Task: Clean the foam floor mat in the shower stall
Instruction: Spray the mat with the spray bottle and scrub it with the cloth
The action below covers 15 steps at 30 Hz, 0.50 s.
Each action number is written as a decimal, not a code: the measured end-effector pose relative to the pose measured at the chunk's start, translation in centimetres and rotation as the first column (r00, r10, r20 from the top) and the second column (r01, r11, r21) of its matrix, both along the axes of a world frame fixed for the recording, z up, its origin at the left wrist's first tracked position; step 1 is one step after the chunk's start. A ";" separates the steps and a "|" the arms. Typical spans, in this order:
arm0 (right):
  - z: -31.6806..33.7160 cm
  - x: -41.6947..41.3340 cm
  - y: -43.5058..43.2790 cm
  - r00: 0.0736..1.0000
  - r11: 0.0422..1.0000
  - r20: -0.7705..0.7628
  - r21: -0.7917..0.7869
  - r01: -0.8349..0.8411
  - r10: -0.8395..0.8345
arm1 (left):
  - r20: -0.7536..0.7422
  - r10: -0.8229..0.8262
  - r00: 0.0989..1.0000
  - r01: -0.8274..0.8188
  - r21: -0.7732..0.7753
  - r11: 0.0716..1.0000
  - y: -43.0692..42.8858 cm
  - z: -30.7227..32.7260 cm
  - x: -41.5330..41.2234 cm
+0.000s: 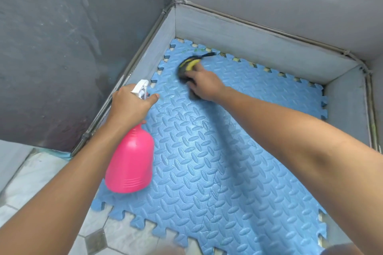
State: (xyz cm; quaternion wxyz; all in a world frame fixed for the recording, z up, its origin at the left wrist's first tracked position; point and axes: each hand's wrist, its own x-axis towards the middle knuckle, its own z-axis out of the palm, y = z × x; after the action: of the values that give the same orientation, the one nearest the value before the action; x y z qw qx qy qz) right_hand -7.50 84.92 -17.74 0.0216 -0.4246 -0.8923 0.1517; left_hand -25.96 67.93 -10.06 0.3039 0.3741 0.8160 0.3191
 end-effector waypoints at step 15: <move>-0.1 0.2 8.5 0.842 0.842 0.040 -0.030 0.539 -0.538 | -0.023 -0.052 0.998 0.053 0.052 0.997 -0.8 -0.1 -0.9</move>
State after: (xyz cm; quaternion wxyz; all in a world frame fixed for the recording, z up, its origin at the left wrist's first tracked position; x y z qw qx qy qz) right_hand -7.33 93.47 -17.80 0.0412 -0.6604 -0.7344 0.1511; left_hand -26.85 67.17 -10.12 0.2935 0.4069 0.8004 0.3281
